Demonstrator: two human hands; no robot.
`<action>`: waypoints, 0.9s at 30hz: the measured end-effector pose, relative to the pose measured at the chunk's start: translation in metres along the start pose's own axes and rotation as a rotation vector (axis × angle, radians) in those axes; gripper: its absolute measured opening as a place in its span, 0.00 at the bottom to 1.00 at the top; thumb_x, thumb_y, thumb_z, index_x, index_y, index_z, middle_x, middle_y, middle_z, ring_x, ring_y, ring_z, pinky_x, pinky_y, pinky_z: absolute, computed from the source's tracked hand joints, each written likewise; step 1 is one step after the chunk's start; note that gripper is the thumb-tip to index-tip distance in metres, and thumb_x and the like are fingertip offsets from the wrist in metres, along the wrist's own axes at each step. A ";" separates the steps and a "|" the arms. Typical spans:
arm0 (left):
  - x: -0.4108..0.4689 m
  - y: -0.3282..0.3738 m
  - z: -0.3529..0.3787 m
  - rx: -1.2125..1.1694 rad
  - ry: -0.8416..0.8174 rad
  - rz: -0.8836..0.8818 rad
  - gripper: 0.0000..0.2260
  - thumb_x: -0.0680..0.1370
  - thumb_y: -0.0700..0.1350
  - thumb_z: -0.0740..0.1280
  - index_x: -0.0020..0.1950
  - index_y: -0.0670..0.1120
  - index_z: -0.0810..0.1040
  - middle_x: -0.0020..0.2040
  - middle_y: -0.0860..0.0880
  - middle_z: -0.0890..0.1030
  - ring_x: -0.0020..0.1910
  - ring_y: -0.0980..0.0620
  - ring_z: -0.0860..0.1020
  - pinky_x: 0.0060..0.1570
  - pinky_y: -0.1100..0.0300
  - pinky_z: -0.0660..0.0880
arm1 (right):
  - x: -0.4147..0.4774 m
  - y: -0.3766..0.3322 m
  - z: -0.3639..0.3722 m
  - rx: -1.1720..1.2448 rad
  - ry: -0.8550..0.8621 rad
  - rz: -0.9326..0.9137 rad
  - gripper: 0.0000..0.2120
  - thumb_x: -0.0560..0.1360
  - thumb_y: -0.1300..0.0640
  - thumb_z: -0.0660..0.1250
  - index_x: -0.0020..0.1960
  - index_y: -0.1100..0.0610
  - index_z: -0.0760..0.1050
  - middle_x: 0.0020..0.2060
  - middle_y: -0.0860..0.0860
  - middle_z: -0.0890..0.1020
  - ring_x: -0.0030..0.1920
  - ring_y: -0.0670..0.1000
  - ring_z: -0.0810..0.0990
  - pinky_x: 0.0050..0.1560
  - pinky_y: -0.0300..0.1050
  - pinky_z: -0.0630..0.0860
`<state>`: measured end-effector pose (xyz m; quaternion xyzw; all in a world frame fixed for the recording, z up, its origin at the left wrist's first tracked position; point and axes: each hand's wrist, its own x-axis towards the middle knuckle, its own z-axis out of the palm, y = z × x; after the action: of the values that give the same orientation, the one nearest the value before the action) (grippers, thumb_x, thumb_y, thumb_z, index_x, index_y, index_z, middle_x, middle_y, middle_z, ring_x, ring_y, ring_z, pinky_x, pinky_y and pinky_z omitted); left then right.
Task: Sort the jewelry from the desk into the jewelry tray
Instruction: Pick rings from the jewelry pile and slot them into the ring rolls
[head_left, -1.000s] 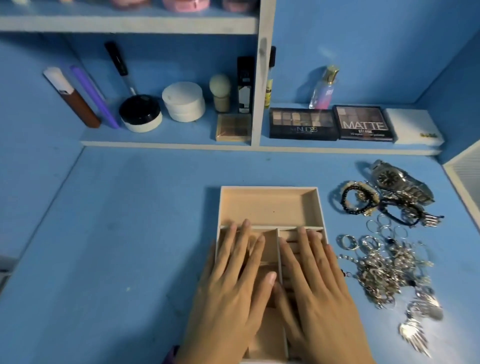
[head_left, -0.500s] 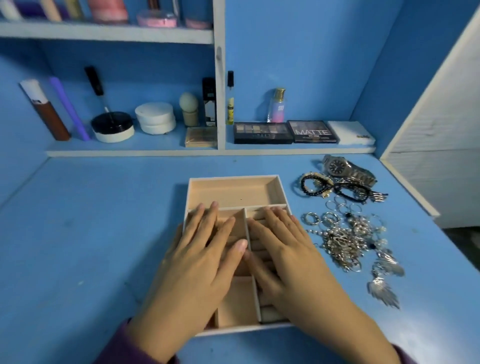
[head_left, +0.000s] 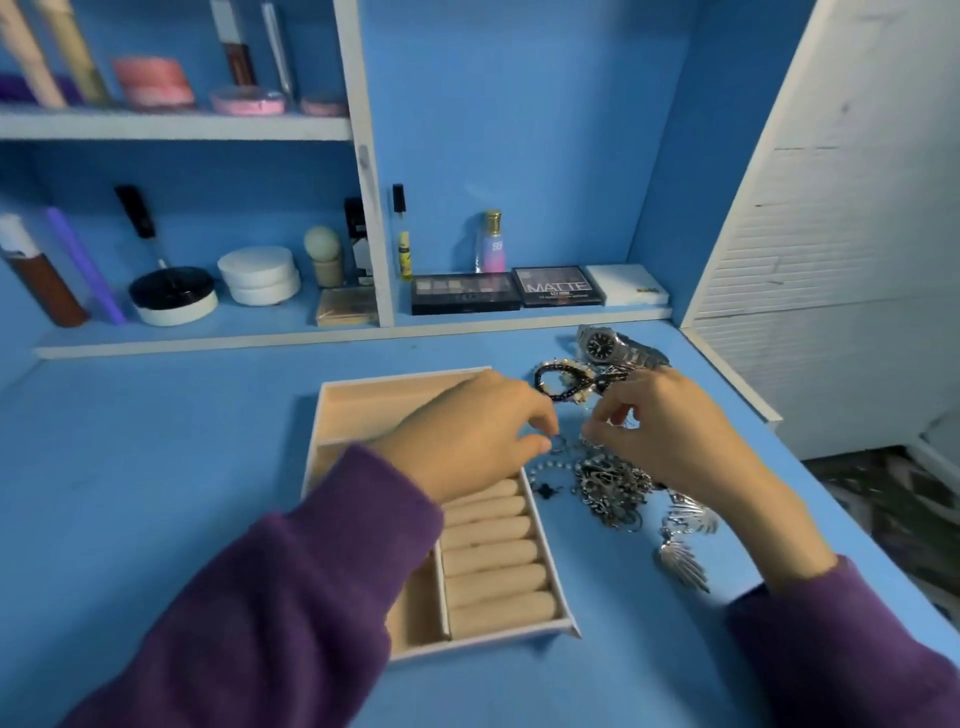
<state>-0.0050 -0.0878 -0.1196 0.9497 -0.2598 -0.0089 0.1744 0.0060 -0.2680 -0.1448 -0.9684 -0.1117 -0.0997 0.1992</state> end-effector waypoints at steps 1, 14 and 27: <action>0.008 0.001 0.004 0.033 -0.027 0.016 0.09 0.78 0.46 0.62 0.55 0.50 0.79 0.55 0.52 0.80 0.48 0.56 0.73 0.57 0.61 0.65 | 0.000 -0.001 0.000 -0.009 -0.020 0.006 0.06 0.71 0.50 0.70 0.41 0.52 0.80 0.36 0.47 0.79 0.42 0.48 0.72 0.37 0.43 0.70; 0.036 0.001 0.020 0.219 -0.036 0.083 0.04 0.76 0.44 0.64 0.47 0.47 0.79 0.51 0.49 0.77 0.55 0.49 0.70 0.51 0.51 0.70 | 0.004 0.006 0.010 -0.094 0.002 -0.013 0.04 0.71 0.53 0.68 0.41 0.52 0.79 0.38 0.46 0.76 0.45 0.48 0.71 0.40 0.44 0.69; -0.046 -0.042 -0.015 -0.138 0.214 -0.123 0.04 0.75 0.48 0.66 0.46 0.50 0.79 0.40 0.59 0.80 0.38 0.72 0.73 0.39 0.77 0.66 | 0.024 -0.047 0.009 0.355 -0.301 -0.324 0.04 0.72 0.62 0.66 0.41 0.57 0.78 0.37 0.49 0.80 0.34 0.38 0.72 0.36 0.28 0.67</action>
<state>-0.0229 -0.0262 -0.1227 0.9452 -0.1799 0.0639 0.2650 0.0183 -0.2177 -0.1301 -0.8919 -0.3092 0.0359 0.3281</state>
